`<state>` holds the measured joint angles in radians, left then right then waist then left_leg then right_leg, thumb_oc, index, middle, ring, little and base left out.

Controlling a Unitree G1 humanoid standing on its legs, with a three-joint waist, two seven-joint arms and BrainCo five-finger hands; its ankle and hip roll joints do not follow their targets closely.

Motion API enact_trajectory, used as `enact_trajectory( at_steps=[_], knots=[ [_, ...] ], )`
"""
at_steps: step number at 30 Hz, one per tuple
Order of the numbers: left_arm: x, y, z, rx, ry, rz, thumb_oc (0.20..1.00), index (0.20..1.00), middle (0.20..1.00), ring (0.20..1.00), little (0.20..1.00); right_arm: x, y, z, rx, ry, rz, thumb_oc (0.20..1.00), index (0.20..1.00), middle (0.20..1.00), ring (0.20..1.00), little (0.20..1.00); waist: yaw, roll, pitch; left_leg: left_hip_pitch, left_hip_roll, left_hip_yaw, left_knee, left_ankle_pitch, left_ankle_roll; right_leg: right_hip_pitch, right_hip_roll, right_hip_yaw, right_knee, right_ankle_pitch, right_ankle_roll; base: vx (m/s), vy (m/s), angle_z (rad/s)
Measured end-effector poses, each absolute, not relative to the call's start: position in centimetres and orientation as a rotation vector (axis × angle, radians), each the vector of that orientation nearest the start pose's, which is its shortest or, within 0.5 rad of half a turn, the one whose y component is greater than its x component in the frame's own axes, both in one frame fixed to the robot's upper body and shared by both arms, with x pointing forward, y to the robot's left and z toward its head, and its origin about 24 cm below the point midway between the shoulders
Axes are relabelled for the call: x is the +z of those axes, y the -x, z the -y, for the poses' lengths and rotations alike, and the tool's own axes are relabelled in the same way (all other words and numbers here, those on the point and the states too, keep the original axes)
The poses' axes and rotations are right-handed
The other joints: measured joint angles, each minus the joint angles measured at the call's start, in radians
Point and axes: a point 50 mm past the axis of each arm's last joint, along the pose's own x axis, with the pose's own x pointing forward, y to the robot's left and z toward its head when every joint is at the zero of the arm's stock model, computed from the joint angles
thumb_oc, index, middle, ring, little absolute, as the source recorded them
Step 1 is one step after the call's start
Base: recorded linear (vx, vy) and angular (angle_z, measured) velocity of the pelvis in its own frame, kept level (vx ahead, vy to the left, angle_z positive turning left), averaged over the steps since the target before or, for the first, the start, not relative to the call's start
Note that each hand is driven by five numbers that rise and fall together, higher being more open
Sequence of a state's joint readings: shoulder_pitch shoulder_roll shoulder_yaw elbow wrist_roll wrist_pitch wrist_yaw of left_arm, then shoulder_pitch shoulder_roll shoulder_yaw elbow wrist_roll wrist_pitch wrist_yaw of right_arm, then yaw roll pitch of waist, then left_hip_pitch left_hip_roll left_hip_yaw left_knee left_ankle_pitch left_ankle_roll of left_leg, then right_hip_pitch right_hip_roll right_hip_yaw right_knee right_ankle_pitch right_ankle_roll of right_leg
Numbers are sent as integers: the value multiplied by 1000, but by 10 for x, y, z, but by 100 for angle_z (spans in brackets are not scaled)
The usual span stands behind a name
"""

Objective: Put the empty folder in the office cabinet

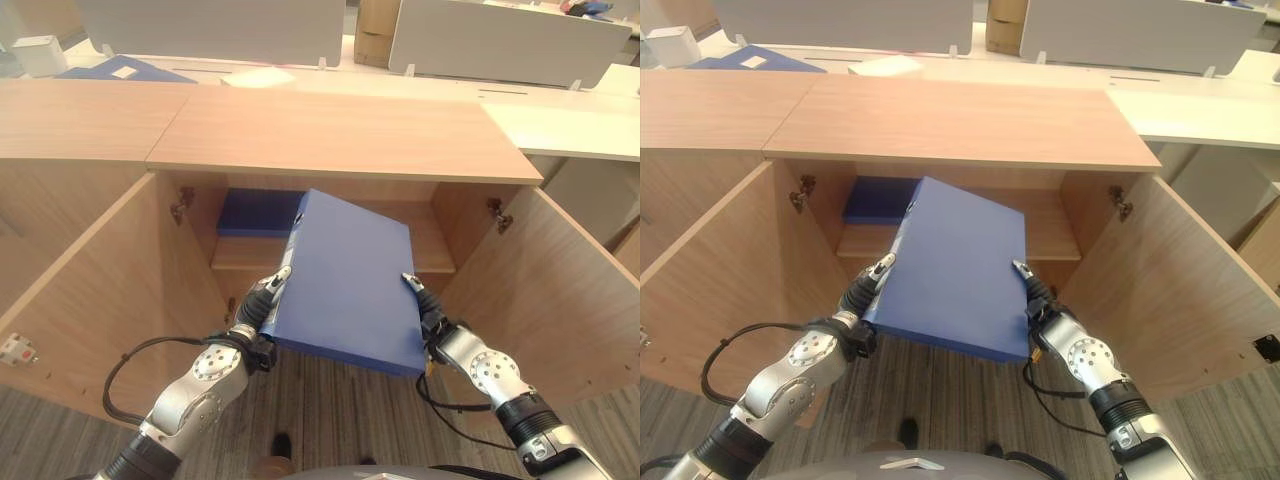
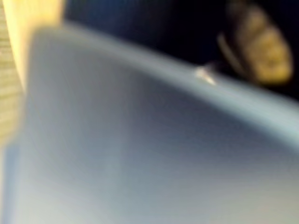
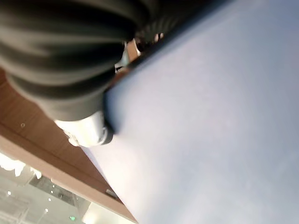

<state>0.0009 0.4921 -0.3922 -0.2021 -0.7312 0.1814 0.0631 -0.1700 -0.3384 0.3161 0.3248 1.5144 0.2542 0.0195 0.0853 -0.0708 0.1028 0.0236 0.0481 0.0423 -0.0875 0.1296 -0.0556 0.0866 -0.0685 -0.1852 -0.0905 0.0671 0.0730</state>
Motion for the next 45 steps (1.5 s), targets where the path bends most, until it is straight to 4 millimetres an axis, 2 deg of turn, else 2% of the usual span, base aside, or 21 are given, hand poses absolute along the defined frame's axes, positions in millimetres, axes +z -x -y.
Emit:
enact_trajectory(
  at_steps=[5, 9, 12, 15, 29, 31, 33, 36, 37, 39, 45],
  knots=[
    [41, -225, -136, -365, 233, -272, 1000, 1000, 1000, 1000, 1000, -34, -234, 125, 133, -1180, -622, 200, 200, 200, 200, 200, -21, 1, 0, -1, 0, 8, 0, -1, 1, -3, -1, 9, 0, 1, 1, -3, 4, -5],
    [42, -225, -136, -361, 241, -255, 1000, 1000, 1000, 1000, 1000, -42, -227, 126, 99, -1192, -645, 200, 200, 200, 200, 200, -32, 2, -1, 1, 0, 10, 0, -1, 1, -5, -1, 11, 0, 2, 2, 0, 1, -1],
    [45, -225, -135, -352, 245, -230, 1000, 1000, 1000, 1000, 1000, -57, -219, 127, 32, -1205, -685, 200, 200, 200, 200, 200, -33, 4, -2, -1, 0, 10, 0, -3, 5, -6, -1, 12, 0, 2, 2, 0, 0, 0],
    [45, -226, -136, -341, 243, -230, 1000, 1000, 1000, 1000, 1000, -61, -213, 129, 15, -1208, -699, 200, 200, 200, 200, 200, -35, 4, -2, -1, 0, 11, 0, -3, 5, -7, -1, 13, 0, 2, 2, 0, 0, 0],
    [48, -230, -141, -286, 237, -200, 1000, 1000, 1000, 1000, 1000, -65, -212, 136, -40, -1193, -663, 200, 200, 200, 200, 200, -46, 3, -10, -1, 0, 11, 0, -3, 5, -4, -1, 15, 0, 3, 3, 0, 0, 0],
    [48, -230, -142, -279, 229, -198, 1000, 1000, 1000, 1000, 1000, -61, -216, 142, -35, -1084, -594, 200, 200, 200, 200, 200, -46, 3, -10, -1, 0, 11, 0, -3, 5, -4, 0, 15, 0, 3, 4, 0, 0, 0],
    [49, -230, -142, -273, 228, -197, 1000, 1000, 1000, 1000, 1000, -48, -223, 146, 8, -941, -519, 200, 200, 200, 200, 200, -48, 3, -10, -3, 0, 12, 0, -3, 5, -9, -1, 16, 0, 4, 4, 0, 0, 0],
    [49, -231, -143, -253, 227, -198, 1000, 1000, 1000, 1000, 1000, -1, -238, 152, 157, -659, -317, 200, 200, 200, 200, 200, -54, 5, -11, -11, 1, 17, 0, -1, 6, -16, -1, 22, 0, 8, 8, -23, -6, -5],
    [49, -231, -143, -253, 227, -198, 1000, 1000, 1000, 1000, 1000, -1, -238, 152, 157, -659, -317, 200, 200, 200, 200, 200, -54, 5, -11, -11, 1, 17, 0, -1, 6, -16, -1, 22, 0, 8, 8, -10, -8, -5],
    [49, -231, -145, -231, 225, -197, 1000, 1000, 1000, 1000, 1000, 27, -251, 154, 208, -538, -171, 200, 200, 200, 200, 200, -59, 3, -13, -9, 0, 20, 0, -1, 6, -16, -1, 24, 0, 8, 9, 0, 0, 0],
    [50, -232, -147, -224, 226, -188, 1000, 1000, 1000, 1000, 1000, 31, -255, 157, 229, -462, -147, 200, 200, 200, 200, 200, -54, 4, -12, -10, 0, 21, 0, -1, 6, -16, -2, 25, 0, 9, 9, 0, 0, 0]
  ],
)
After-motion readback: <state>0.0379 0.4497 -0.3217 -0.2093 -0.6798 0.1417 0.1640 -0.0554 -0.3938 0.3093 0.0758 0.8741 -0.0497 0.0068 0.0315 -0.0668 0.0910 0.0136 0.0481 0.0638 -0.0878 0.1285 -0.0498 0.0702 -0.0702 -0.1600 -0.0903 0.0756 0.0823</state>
